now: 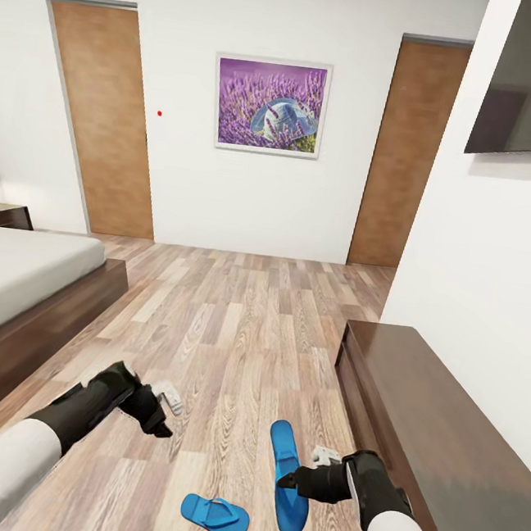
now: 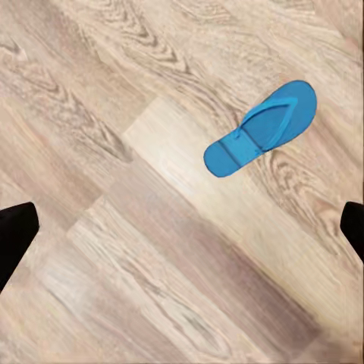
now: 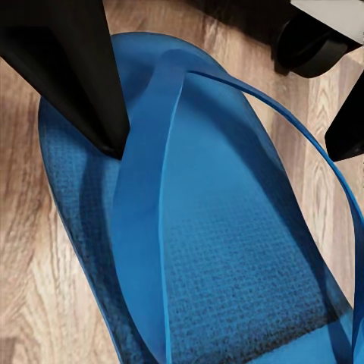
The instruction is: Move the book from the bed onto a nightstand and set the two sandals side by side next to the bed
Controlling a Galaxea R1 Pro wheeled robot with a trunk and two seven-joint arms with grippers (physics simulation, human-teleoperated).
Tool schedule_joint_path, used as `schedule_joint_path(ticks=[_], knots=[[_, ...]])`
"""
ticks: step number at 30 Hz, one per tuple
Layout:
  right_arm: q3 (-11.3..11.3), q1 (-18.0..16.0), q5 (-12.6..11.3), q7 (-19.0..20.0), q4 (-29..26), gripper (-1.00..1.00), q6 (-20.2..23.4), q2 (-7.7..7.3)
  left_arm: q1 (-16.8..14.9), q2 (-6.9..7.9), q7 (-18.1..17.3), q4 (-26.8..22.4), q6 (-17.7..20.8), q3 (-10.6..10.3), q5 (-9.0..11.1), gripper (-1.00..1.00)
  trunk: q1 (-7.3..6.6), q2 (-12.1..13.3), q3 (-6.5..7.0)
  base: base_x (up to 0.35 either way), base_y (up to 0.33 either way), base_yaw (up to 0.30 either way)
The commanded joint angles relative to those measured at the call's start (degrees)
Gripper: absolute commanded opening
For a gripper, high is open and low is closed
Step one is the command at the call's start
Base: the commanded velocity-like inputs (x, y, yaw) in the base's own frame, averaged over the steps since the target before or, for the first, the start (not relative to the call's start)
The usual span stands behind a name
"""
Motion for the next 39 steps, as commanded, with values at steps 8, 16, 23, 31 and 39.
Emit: schedule_joint_path(ticks=[8, 16, 23, 31, 39], knots=[[-0.63, -0.06, 0.46, 0.6, 0.85, -1.0, 0.21, 0.07, -5.88, -7.75, 0.0, 9.04, -14.6, -5.74, -20.03, 1.0, -0.01, -0.03, -0.07, 0.0, 0.0, 0.0], [-0.82, -0.06, 0.33, 0.56, 1.24, -1.0, 0.02, 0.34, -6.16, -10.96, 3.47, 13.95, -27.91, -7.06, -26.44, 1.0, -0.01, -0.03, -0.07, 0.0, 0.0, 0.0], [-0.88, -0.06, 0.38, 0.52, 1.29, -1.0, 0.0, 0.29, -6.06, -12.25, 5.47, 15.52, -31.07, -8.4, -27.07, 1.0, -0.01, -0.03, -0.07, 0.0, 0.0, 0.0], [-2.68, -0.06, 0.4, 0.53, 1.36, -1.0, 0.06, 0.08, -3.97, -15.07, 12.77, 16.1, -30.83, -11.2, -27.53, 1.0, -0.01, -0.03, -0.07, 0.0, 0.0, 0.0], [-3.17, -0.06, 0.4, 0.54, 1.92, -1.0, 0.07, 0.01, -3.09, -16.19, 16.96, 16.31, -30.28, -13.14, -27.45, 1.0, -0.01, -0.03, -0.07, 0.0, 0.0, 0.0]])
